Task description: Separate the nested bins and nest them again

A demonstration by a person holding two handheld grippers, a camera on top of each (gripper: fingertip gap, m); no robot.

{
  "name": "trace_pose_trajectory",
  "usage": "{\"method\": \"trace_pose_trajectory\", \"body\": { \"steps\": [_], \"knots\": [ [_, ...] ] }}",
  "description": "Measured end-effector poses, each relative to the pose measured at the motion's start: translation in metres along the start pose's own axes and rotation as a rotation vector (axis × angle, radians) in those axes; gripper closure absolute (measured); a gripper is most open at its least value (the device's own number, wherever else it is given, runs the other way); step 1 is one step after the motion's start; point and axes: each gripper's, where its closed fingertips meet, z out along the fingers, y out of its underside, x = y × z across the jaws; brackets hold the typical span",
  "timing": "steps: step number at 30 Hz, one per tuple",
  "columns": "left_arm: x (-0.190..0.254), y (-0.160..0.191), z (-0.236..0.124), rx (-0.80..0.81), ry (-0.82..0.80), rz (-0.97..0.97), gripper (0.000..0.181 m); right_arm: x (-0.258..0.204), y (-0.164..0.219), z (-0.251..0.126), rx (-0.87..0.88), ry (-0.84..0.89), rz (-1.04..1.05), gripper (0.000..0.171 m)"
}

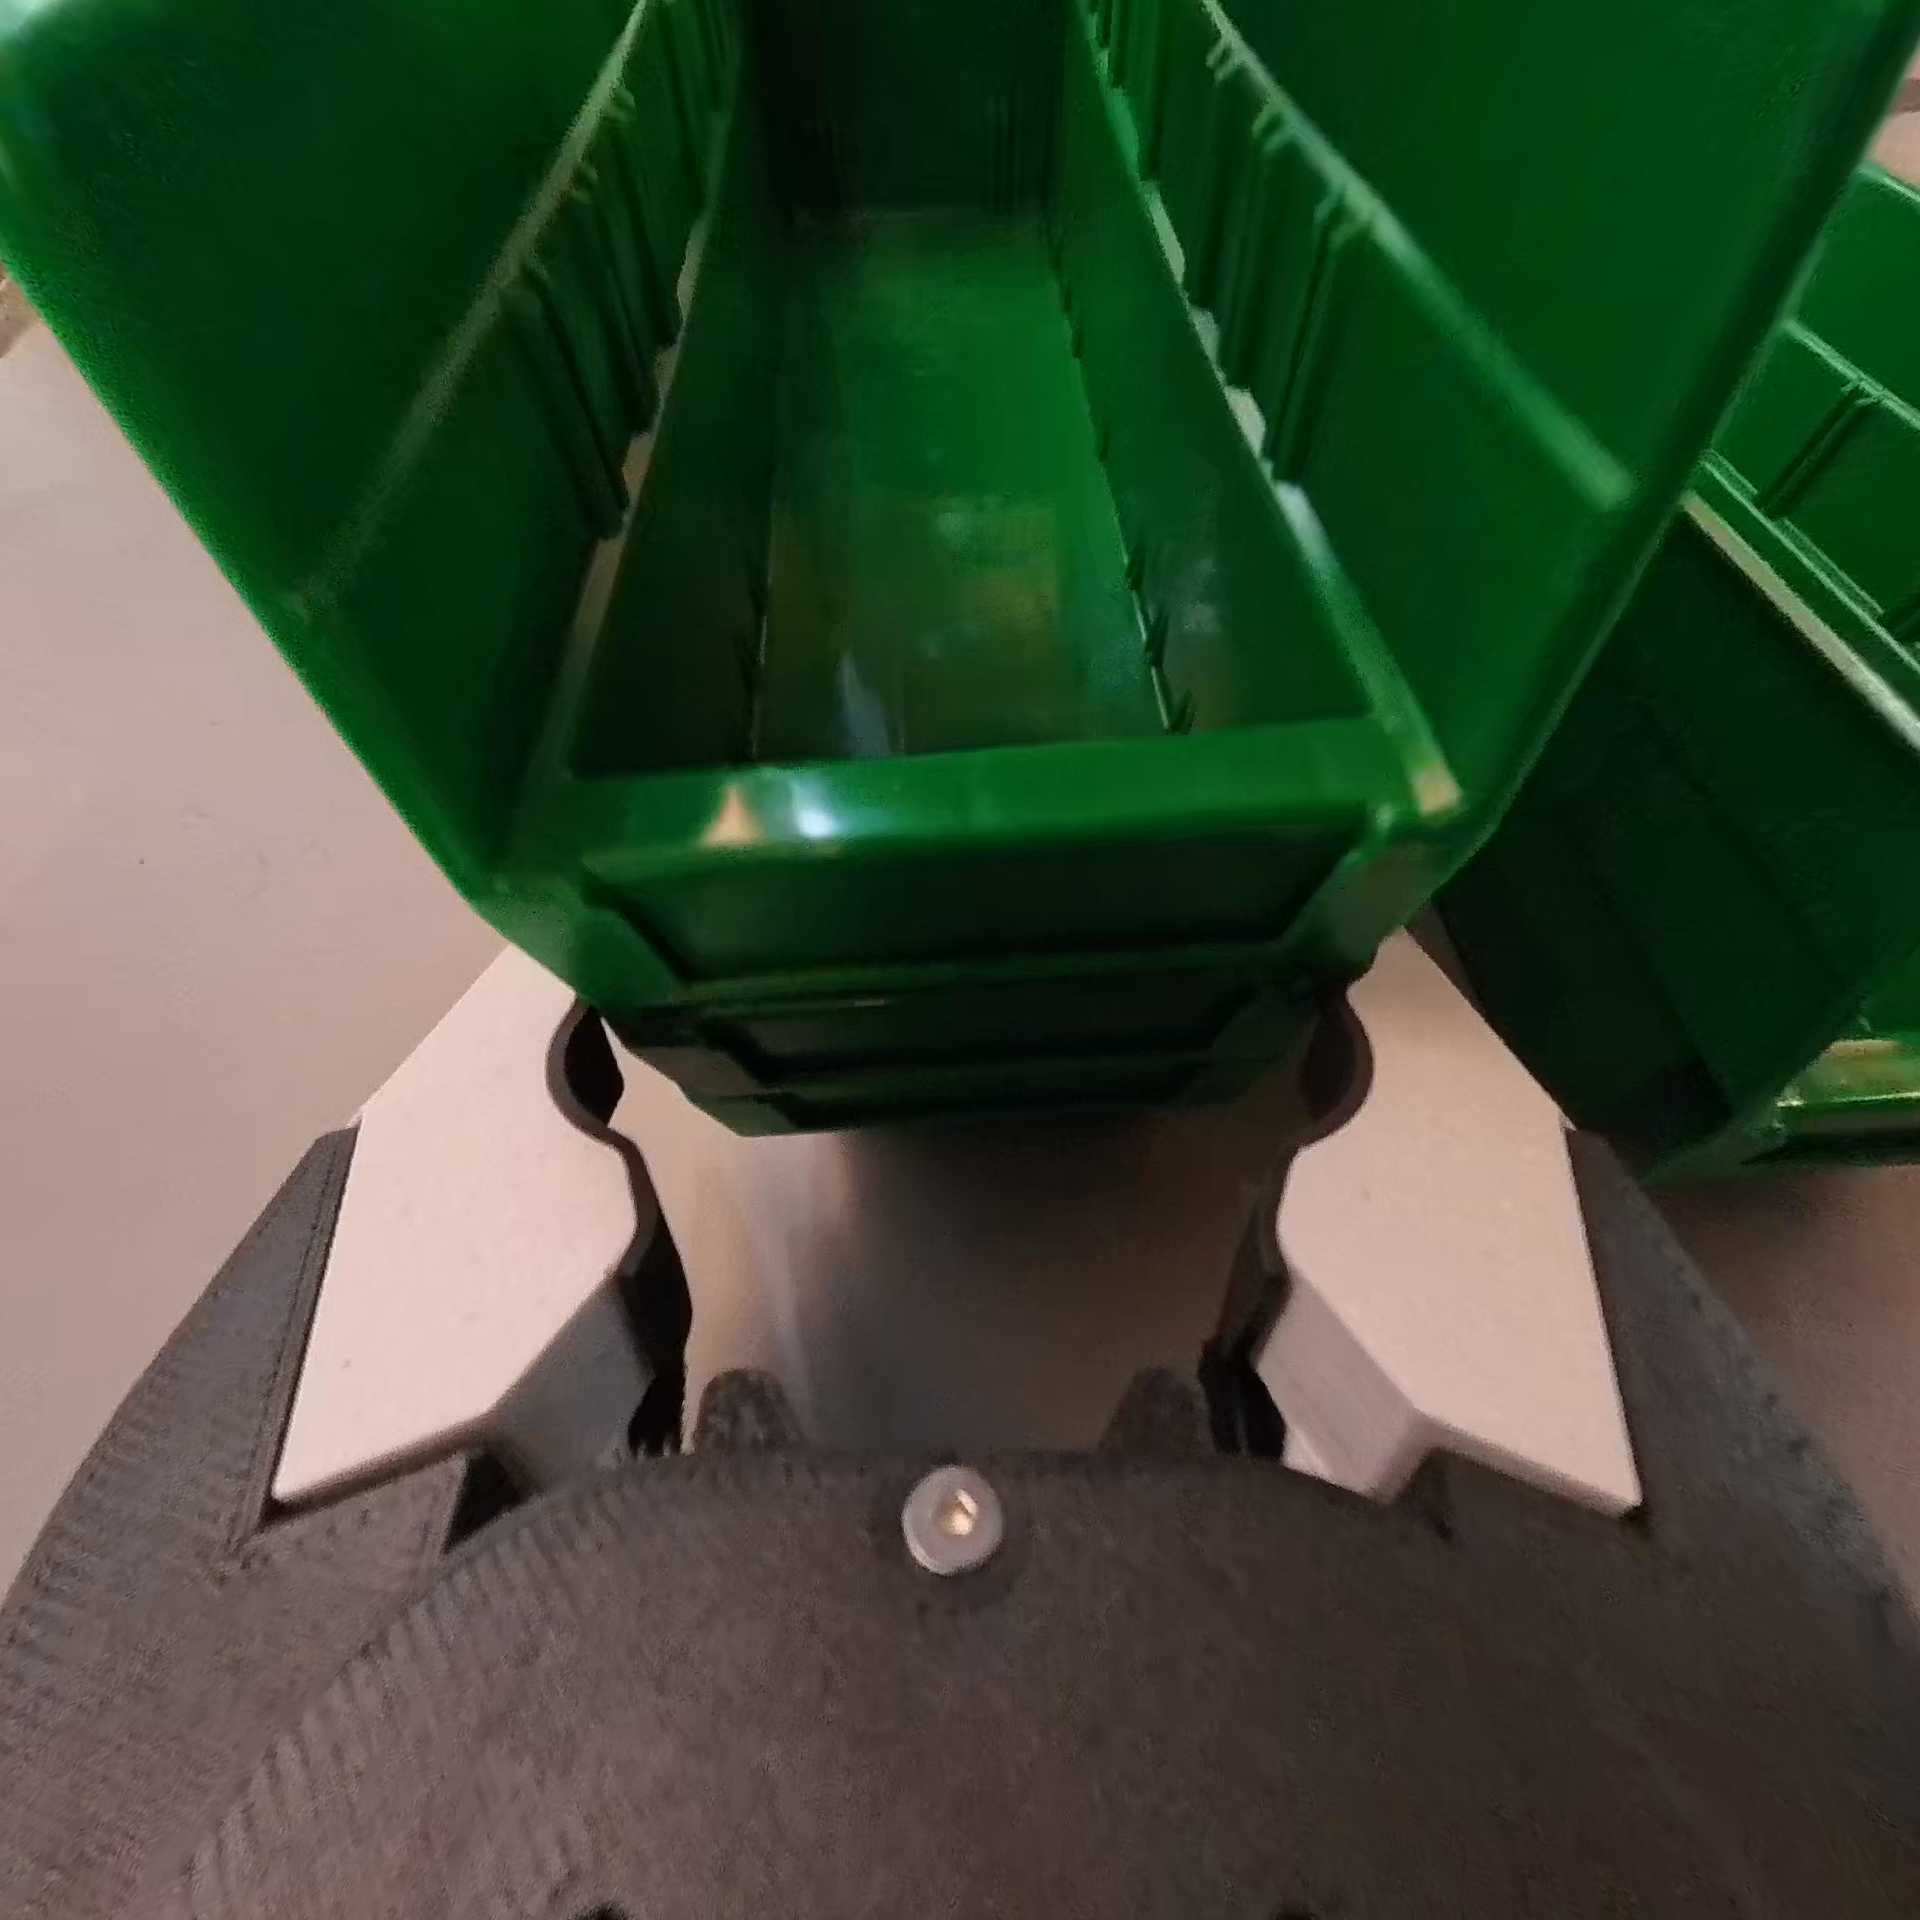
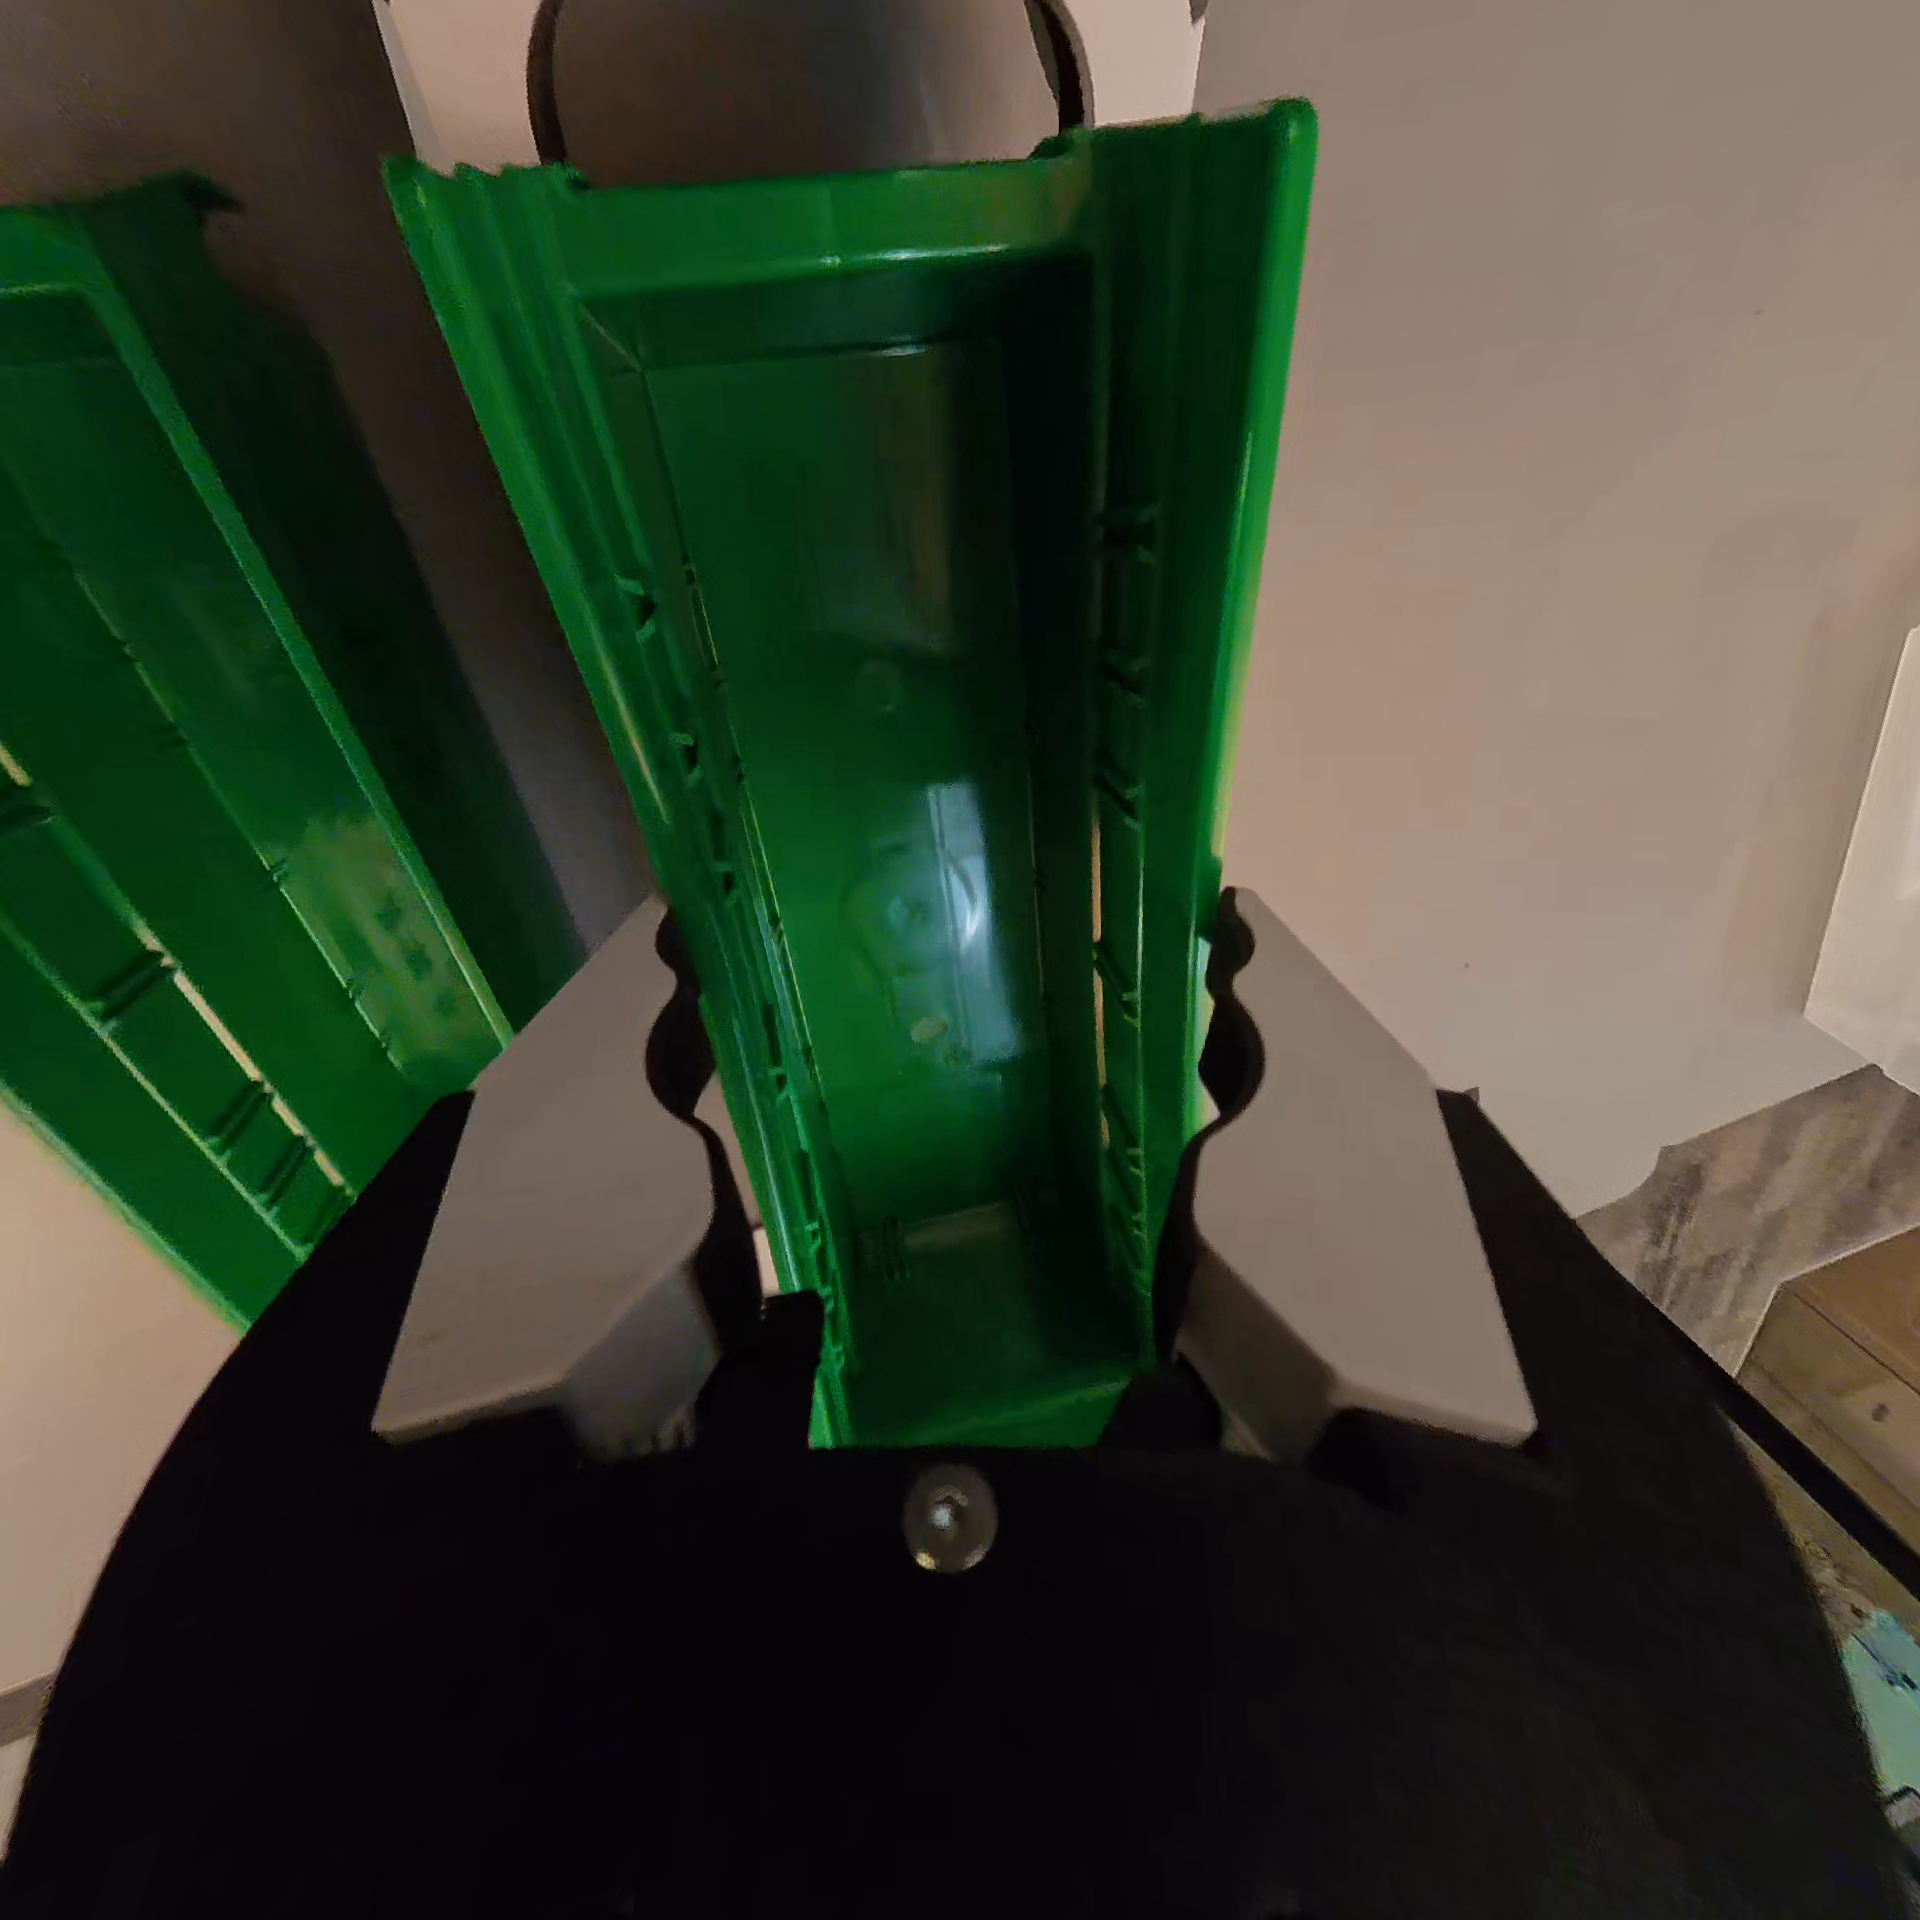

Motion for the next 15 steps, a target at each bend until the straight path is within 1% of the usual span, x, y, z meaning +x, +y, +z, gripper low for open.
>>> {"method": "trace_pose_trajectory", "body": {
  "steps": [3,6,8,10,15],
  "knots": [
    [-0.001,-0.001,0.0,0.008,-0.004,-0.005,0.048,0.003,0.004,-0.004,-0.011,-0.014,-0.002,0.074],
    [-0.001,-0.002,-0.001,0.013,-0.005,-0.007,0.048,0.007,0.008,-0.012,0.005,-0.021,0.014,0.077],
    [-0.001,-0.002,-0.001,0.013,-0.005,-0.007,0.047,0.006,0.01,-0.015,-0.025,-0.016,-0.001,0.075],
    [-0.001,-0.002,-0.001,0.013,-0.006,-0.008,0.047,0.006,0.008,-0.018,-0.015,-0.01,-0.004,0.075],
    [-0.001,-0.002,-0.002,0.014,-0.007,-0.008,0.047,0.01,0.013,-0.039,-0.009,0.032,0.016,0.077]
  ]
}}
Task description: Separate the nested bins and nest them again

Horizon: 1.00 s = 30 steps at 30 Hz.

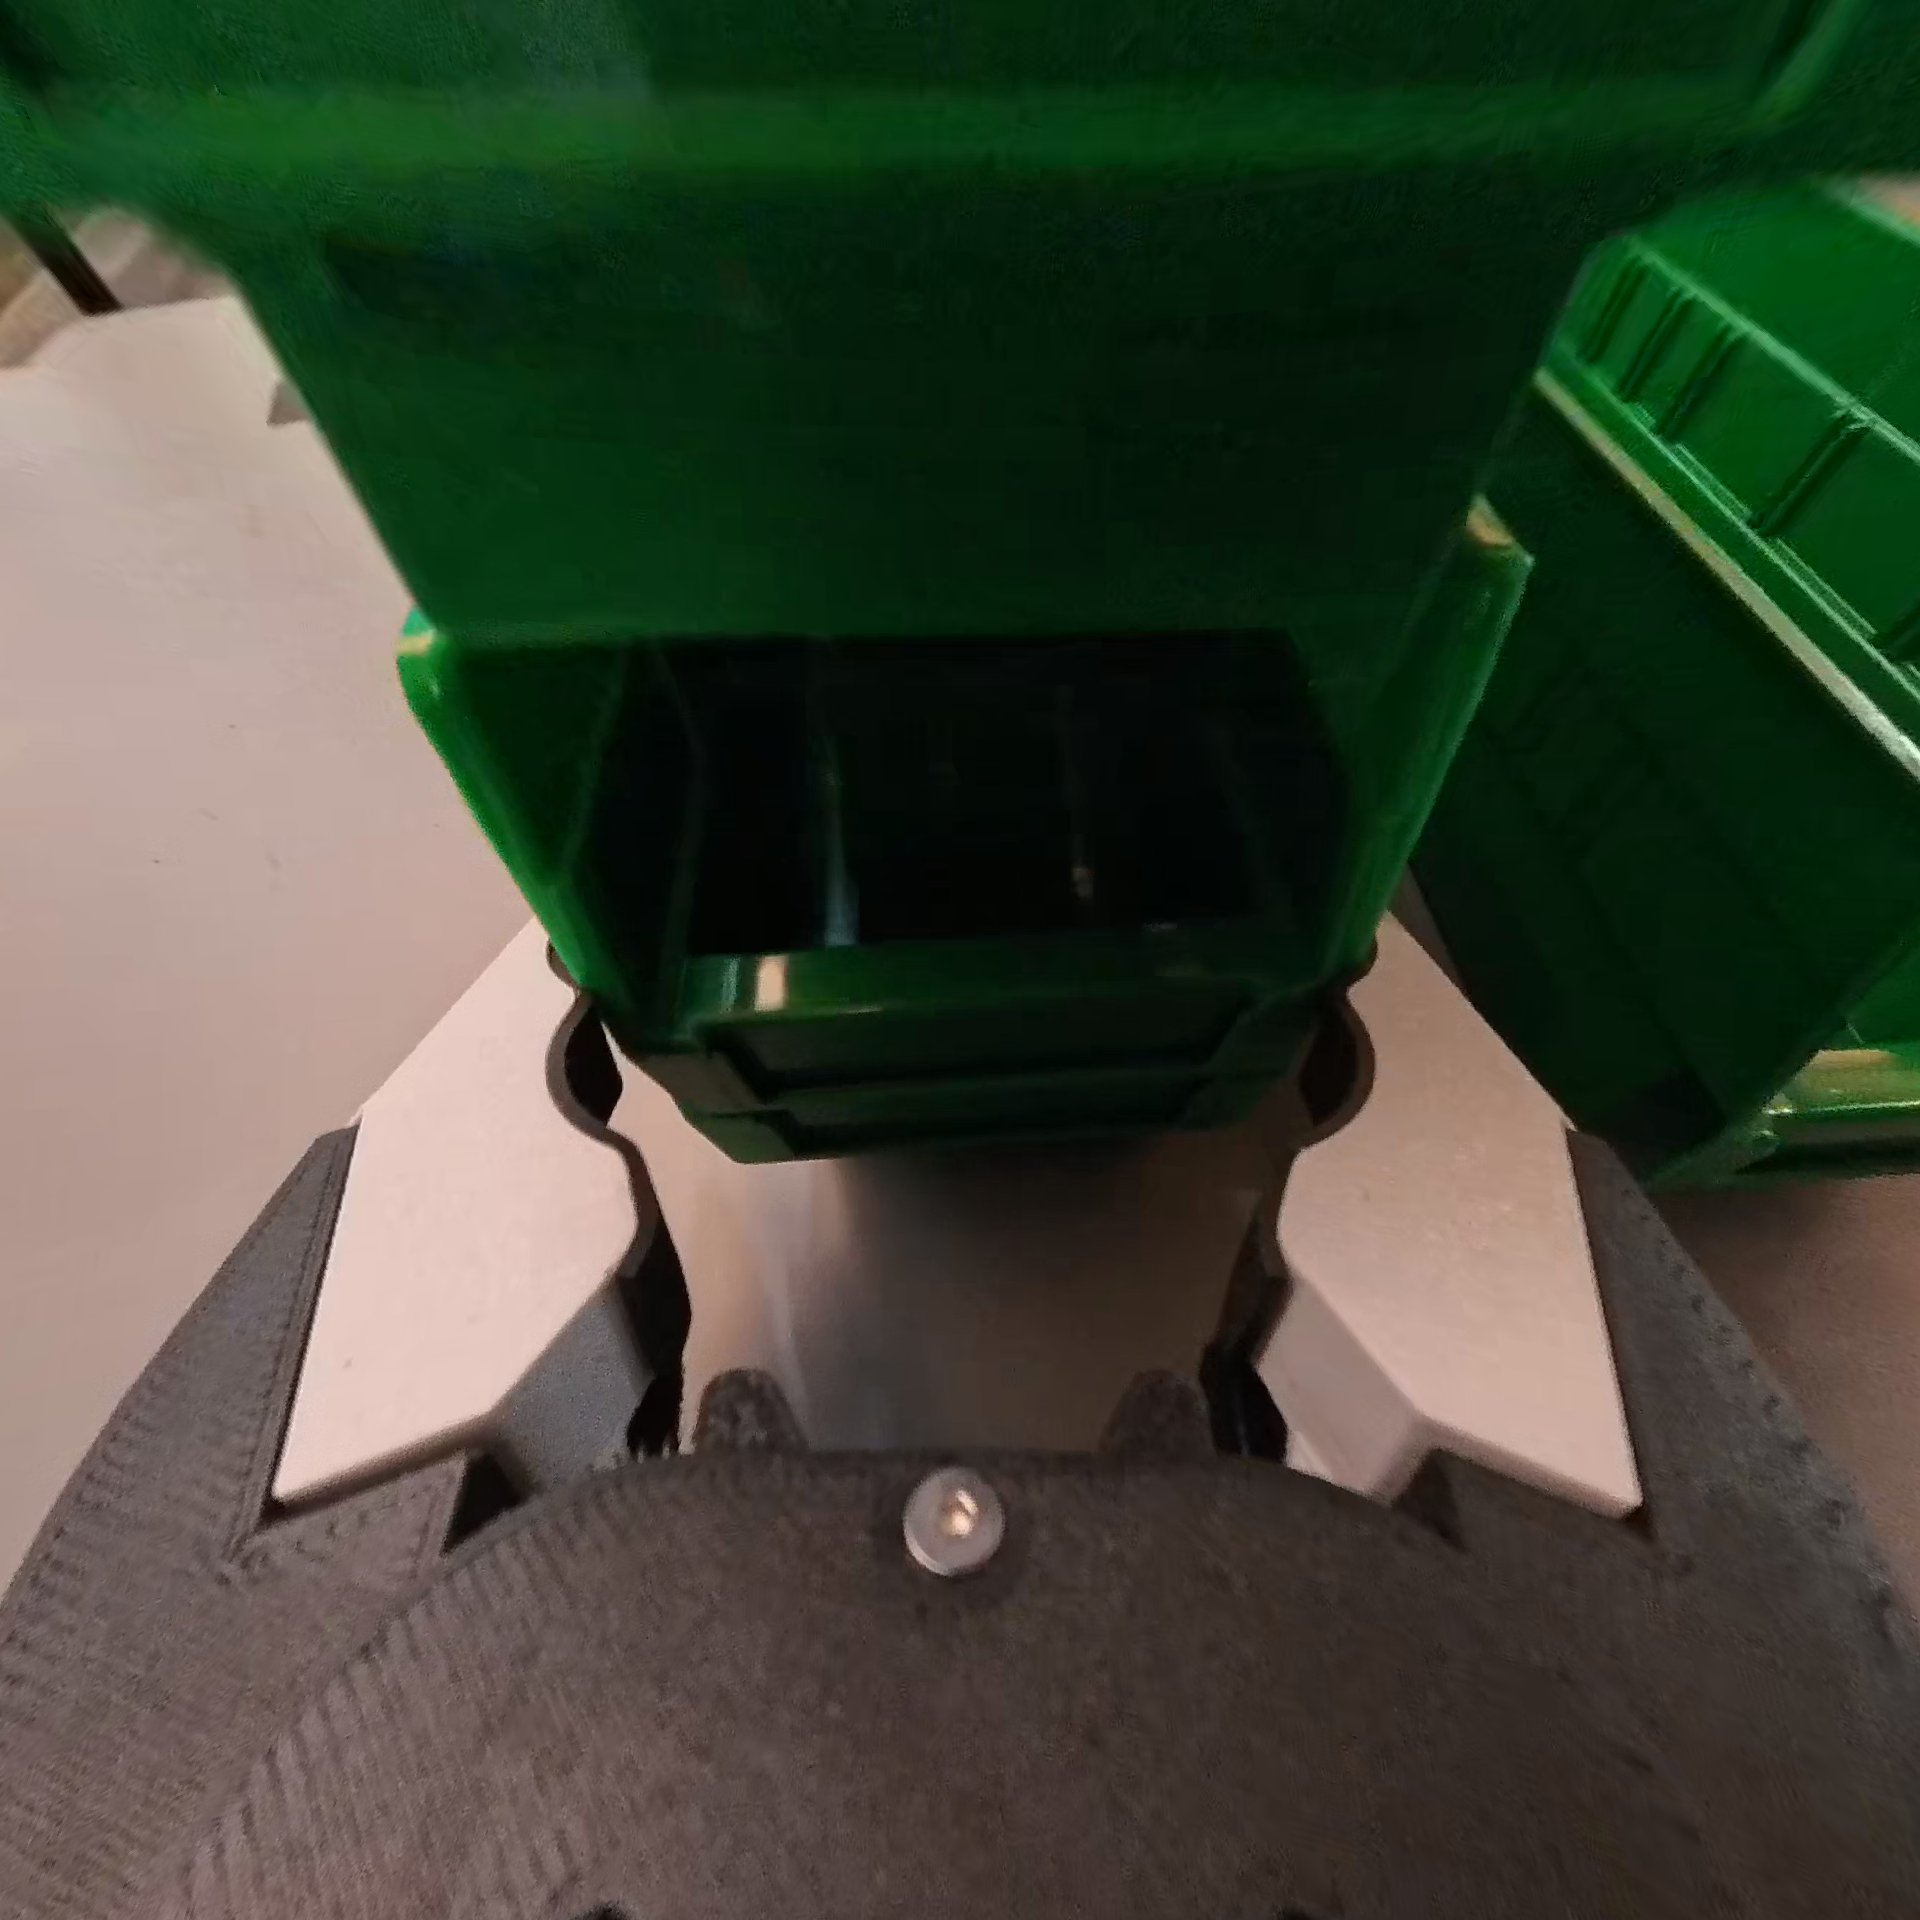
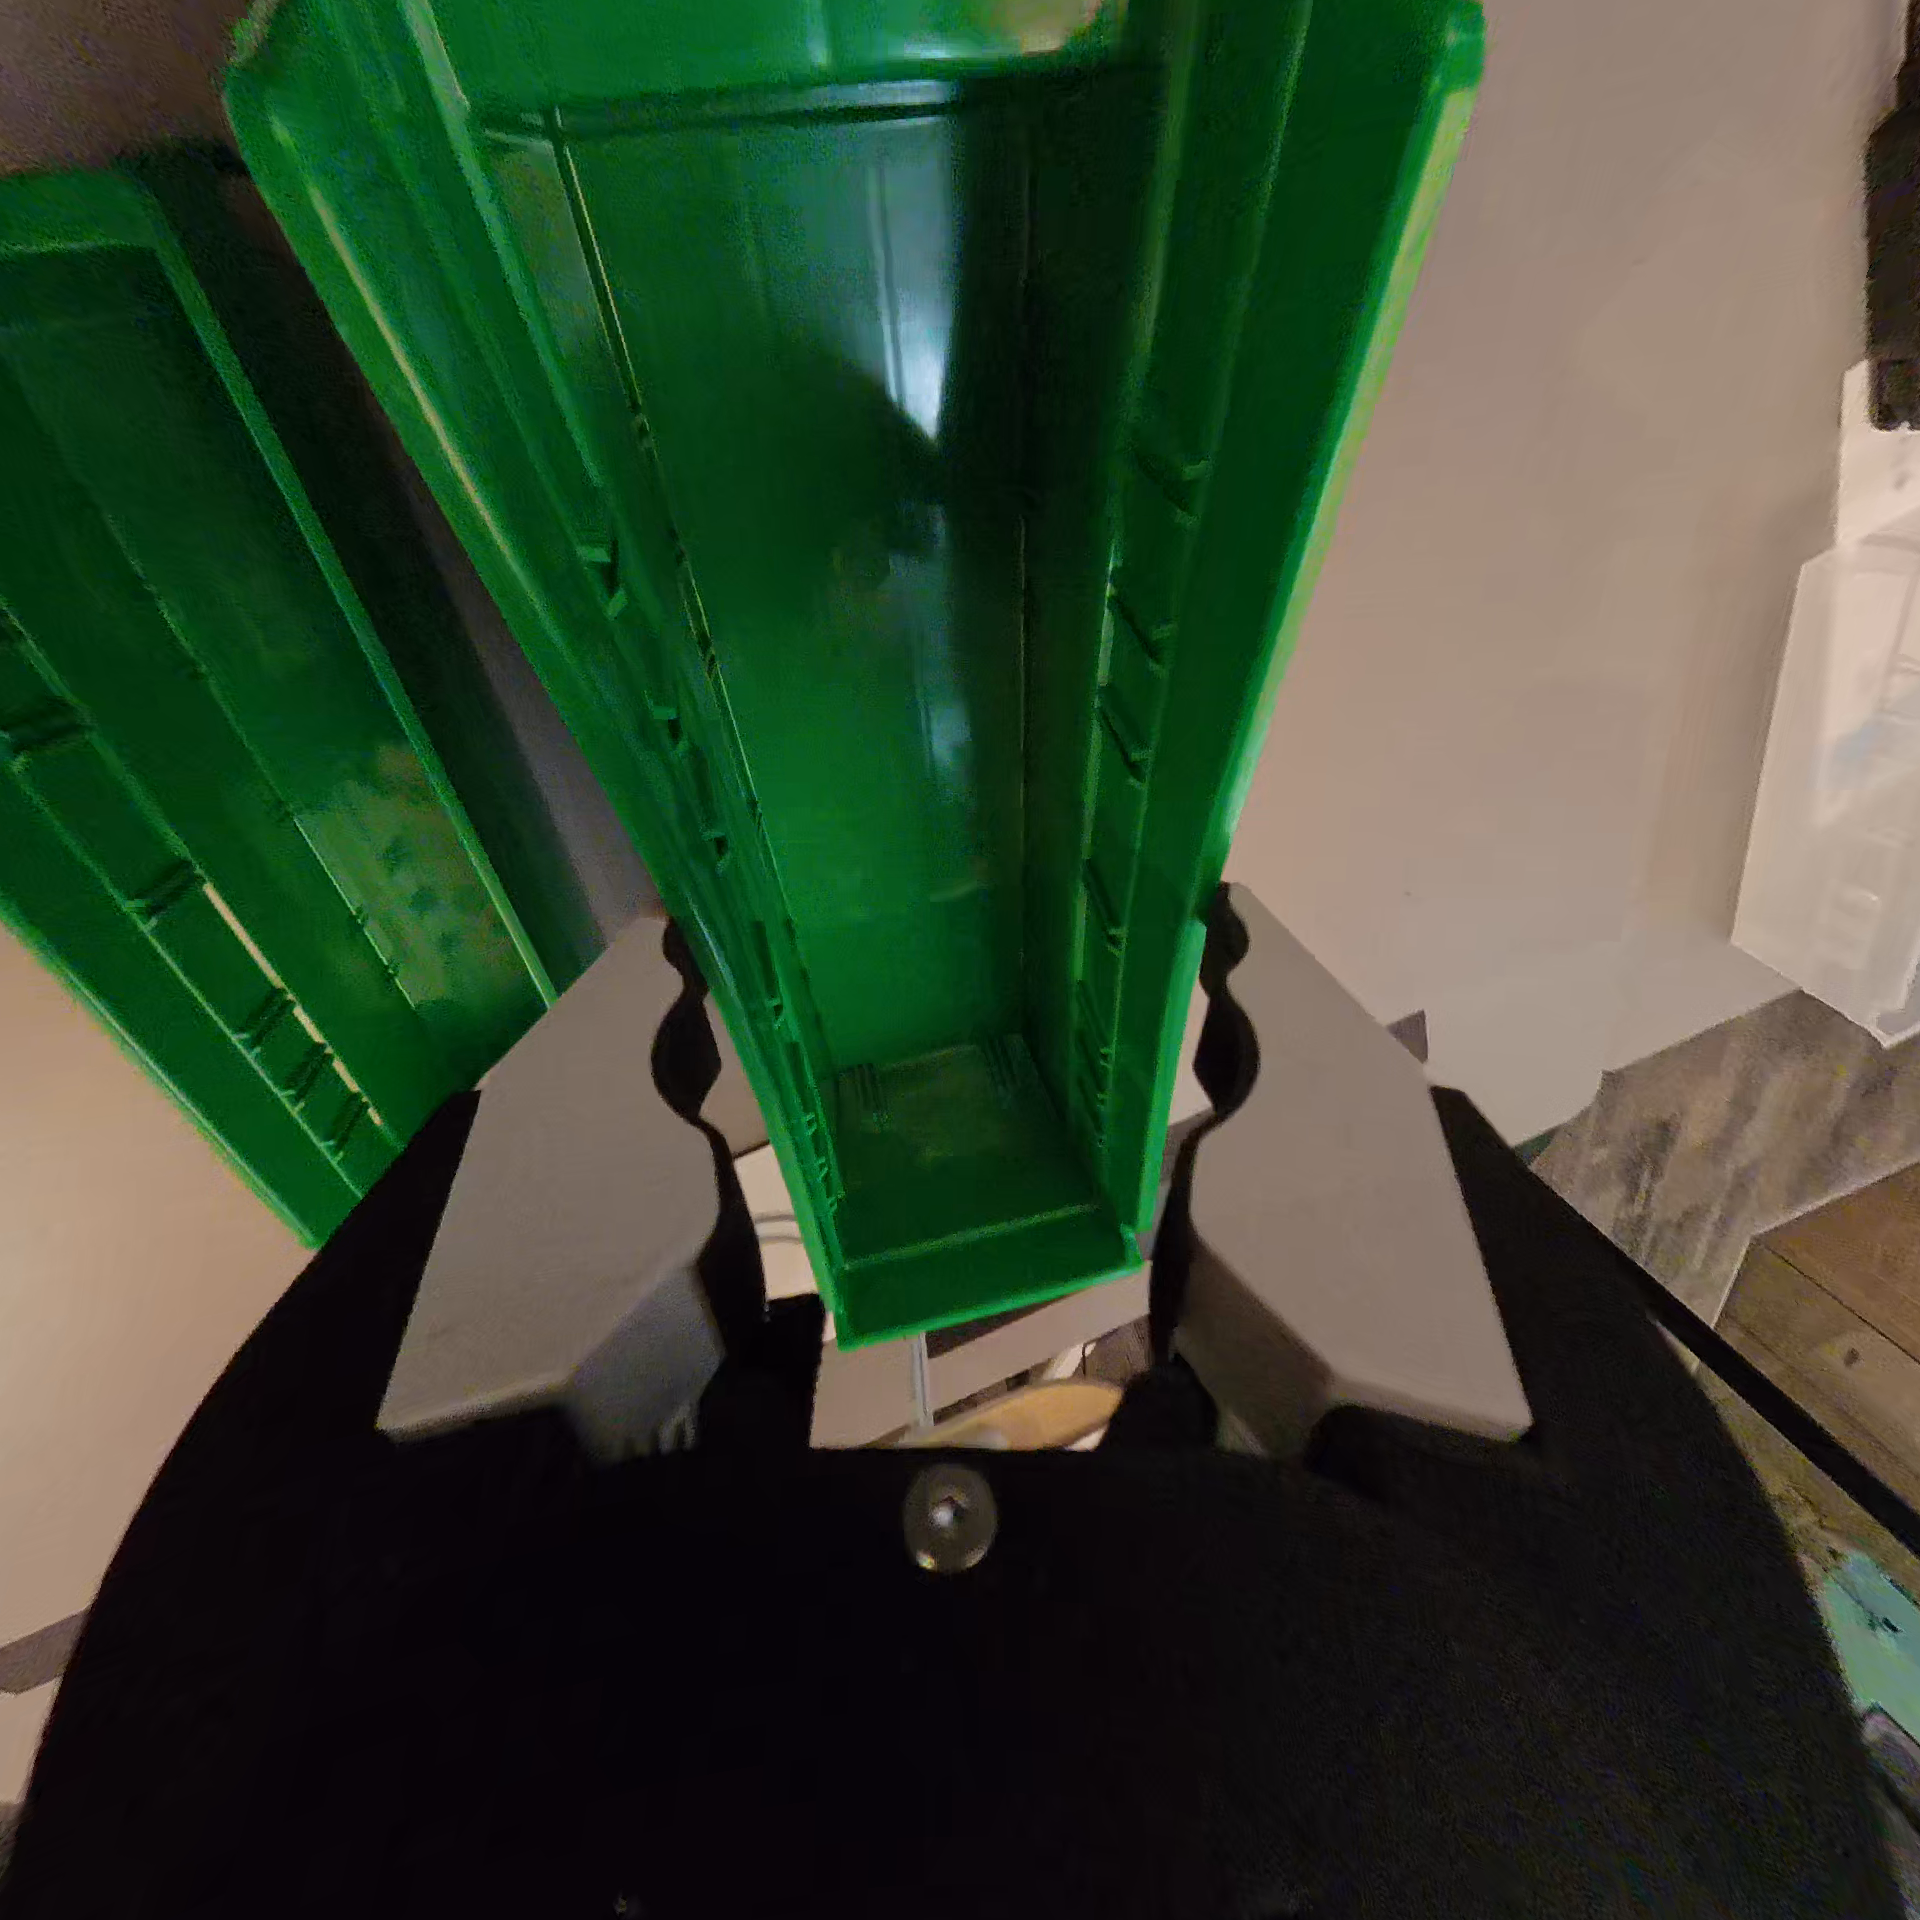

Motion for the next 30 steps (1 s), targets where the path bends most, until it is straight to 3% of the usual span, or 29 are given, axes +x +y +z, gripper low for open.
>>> {"method": "trace_pose_trajectory", "body": {
  "steps": [13,21,27,30],
  "knots": [
    [-0.001,0.001,-0.002,-0.001,0.001,-0.001,0.047,0.006,0.001,-0.013,0.056,0.045,0.045,0.079],
    [-0.002,0.001,-0.002,0.0,-0.002,-0.001,0.048,-0.002,-0.007,0.021,0.007,-0.002,0.005,0.068],
    [-0.002,0.001,-0.003,0.002,0.0,0.002,0.048,-0.005,0.012,0.044,-0.063,-0.066,0.003,0.053],
    [-0.002,0.001,-0.002,0.001,0.0,-0.001,0.048,-0.004,0.013,0.046,-0.045,-0.1,0.006,0.055]
  ]
}}
